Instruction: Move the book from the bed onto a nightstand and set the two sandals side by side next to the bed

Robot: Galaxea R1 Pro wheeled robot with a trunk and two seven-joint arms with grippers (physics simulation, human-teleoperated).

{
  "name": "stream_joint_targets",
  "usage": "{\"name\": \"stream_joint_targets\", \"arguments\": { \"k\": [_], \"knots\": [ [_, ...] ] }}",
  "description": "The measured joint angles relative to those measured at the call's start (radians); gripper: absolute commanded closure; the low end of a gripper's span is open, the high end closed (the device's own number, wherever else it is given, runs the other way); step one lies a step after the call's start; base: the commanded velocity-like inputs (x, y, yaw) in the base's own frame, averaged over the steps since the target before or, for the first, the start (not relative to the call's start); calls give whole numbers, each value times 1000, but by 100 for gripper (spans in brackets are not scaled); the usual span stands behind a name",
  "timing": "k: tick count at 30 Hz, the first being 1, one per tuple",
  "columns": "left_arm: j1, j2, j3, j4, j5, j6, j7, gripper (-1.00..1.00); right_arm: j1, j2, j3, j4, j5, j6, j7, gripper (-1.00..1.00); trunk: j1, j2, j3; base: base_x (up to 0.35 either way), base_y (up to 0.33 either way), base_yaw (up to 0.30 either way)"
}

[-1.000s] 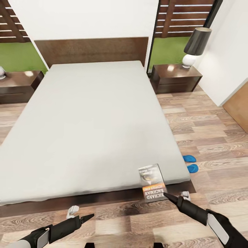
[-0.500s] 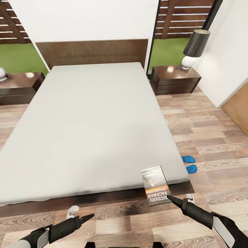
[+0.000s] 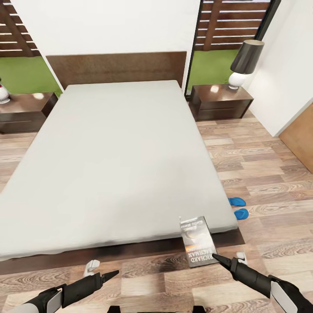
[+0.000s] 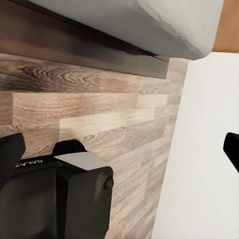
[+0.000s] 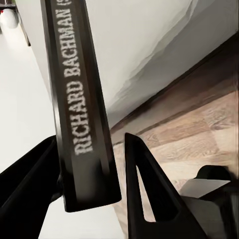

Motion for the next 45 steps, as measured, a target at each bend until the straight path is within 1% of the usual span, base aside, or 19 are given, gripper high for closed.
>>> {"name": "stream_joint_targets", "arguments": {
  "k": [1, 5, 9, 13, 45],
  "knots": [
    [0, 0, 0, 0, 0, 0, 0, -100, -1, 0, -4, 3, -10, 2, 0, 100, 0, 0, 0, 0, 0, 0],
    [1, 0, 0, 0, 0, 0, 0, -100, -1, 0, -3, 26, -7, -8, 0, 100, 0, 0, 0, 0, 0, 36],
    [2, 1, 1, 0, 0, 0, 0, -100, -1, 0, -3, 62, -7, -12, 0, 100, 0, 0, 2, 0, 0, 200],
    [3, 0, 1, 0, 0, 0, 0, -100, -1, 0, -3, 77, -8, -14, 0, 100, 0, 0, 2, 0, 0, 269],
    [10, 2, 1, 1, 0, -3, 11, -100, -1, -1, -3, 82, -6, -16, -2, 100, 0, 0, 3, 0, 0, 290]
  ]
}}
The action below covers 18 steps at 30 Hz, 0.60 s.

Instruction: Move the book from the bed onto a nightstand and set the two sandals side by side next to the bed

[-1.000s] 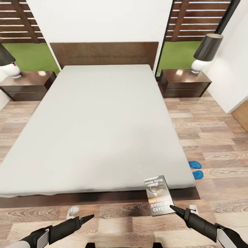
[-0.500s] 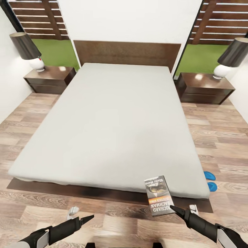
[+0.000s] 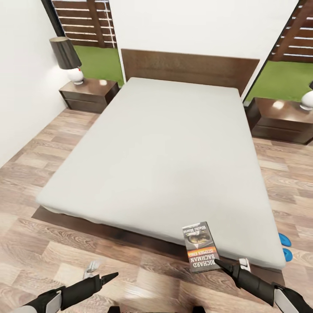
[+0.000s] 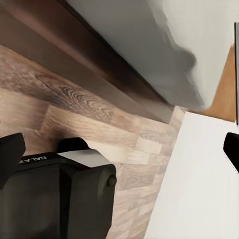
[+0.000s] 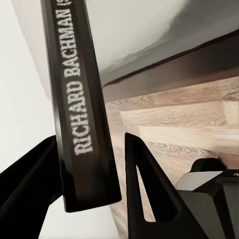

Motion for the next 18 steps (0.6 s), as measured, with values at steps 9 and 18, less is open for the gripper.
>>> {"name": "stream_joint_targets", "arguments": {
  "k": [9, 18],
  "knots": [
    [0, -38, -7, 1, -160, 0, 368, -100, 0, 1, 0, 0, 1, -13, 0, 100, 0, 0, 0, 0, 0, 293],
    [66, -96, -5, 0, -264, -64, 604, -100, 0, 9, 1, -1, 201, -21, -1, 100, 0, 0, 0, 0, 0, 293]
  ]
}}
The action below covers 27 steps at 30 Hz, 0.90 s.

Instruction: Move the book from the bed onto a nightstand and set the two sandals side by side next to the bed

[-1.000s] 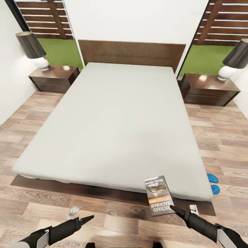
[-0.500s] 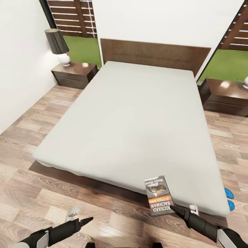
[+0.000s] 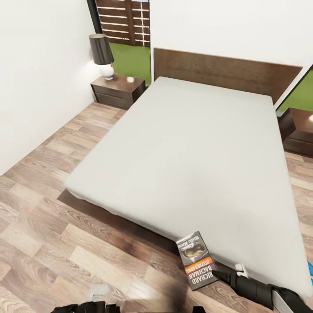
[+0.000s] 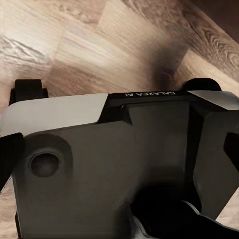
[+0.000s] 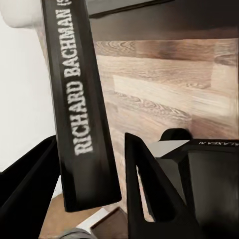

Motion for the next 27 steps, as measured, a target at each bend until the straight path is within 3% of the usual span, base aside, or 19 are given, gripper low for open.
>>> {"name": "stream_joint_targets", "arguments": {
  "k": [6, 12, 24, 27],
  "knots": [
    [16, 1, 2, 1, 1, -53, 9, -100, 0, 1, -1, 0, 29, -6, 0, 100, 0, 0, 0, 0, 0, 294],
    [18, 1, 2, 3, 1, -59, 10, -100, 0, 2, -1, 1, 33, -39, 2, 100, 0, 0, 0, 0, 0, 294],
    [19, 3, 4, 3, 2, -60, 8, -100, 0, -2, -9, -22, 26, -37, 7, 100, 0, 0, 0, 0, 0, 294],
    [20, 3, 4, 3, 3, -61, 8, -100, 0, -2, -9, -58, 15, -28, 101, 100, 0, 0, 0, 0, 0, 294]
  ]
}}
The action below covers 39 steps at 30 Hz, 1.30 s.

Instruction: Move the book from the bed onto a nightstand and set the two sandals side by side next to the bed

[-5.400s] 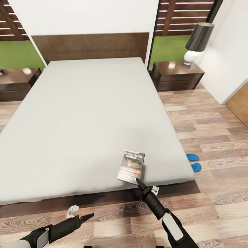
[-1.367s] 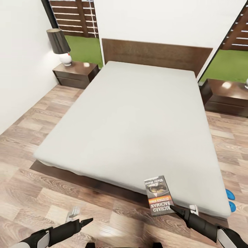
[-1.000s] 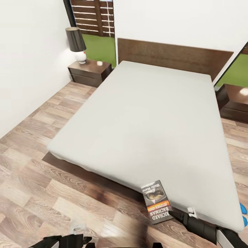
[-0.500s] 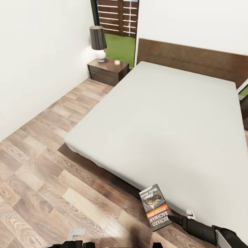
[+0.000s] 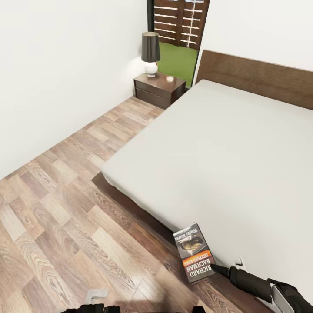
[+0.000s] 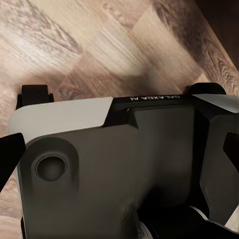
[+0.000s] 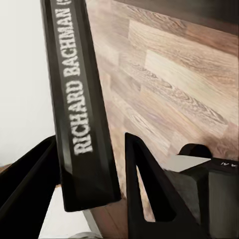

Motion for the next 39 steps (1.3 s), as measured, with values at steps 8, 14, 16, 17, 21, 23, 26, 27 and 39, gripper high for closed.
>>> {"name": "stream_joint_targets", "arguments": {
  "k": [8, 14, 16, 17, 21, 23, 26, 27, 39],
  "knots": [
    [0, 0, 0, 0, 0, 0, 0, -100, 0, -1, 0, -18, 7, 1, 53, 100, 0, 0, 0, 0, 0, 294],
    [0, 0, 1, 0, 0, 0, 0, -100, 0, 0, -1, -15, 13, 0, 52, 100, 0, 0, 0, 0, 0, 294],
    [0, 1, 2, 0, 1, 0, 1, -100, 0, 1, 2, -8, 16, -2, 49, 100, 0, 0, 0, 0, 0, 294],
    [0, 1, 3, 0, 1, 0, 1, -100, 0, 2, 2, -8, 16, -2, 50, 100, 0, 0, 0, 0, 0, 294],
    [0, 2, 2, 0, 2, 0, 1, -100, 0, 2, 4, -7, 16, -3, 51, 100, 0, 0, 0, 0, 0, 294],
    [0, 2, 2, 0, 2, 0, 2, -100, 0, 2, 5, -7, 16, -3, 52, 100, 0, 0, 0, 0, 0, 294],
    [0, 2, 2, 0, 2, 0, 2, -100, 0, 1, 5, -7, 16, -3, 53, 100, 0, 0, 0, 0, 0, 294],
    [0, 2, 2, 0, 2, 0, 2, -100, 0, 0, 5, -7, 16, -3, 53, 100, 0, 0, 0, 0, 0, 294],
    [0, 2, 2, 0, 2, 0, 2, -100, 0, -4, 7, -6, 17, -6, 53, 100, 0, 0, 0, 0, 0, 294]
  ]
}}
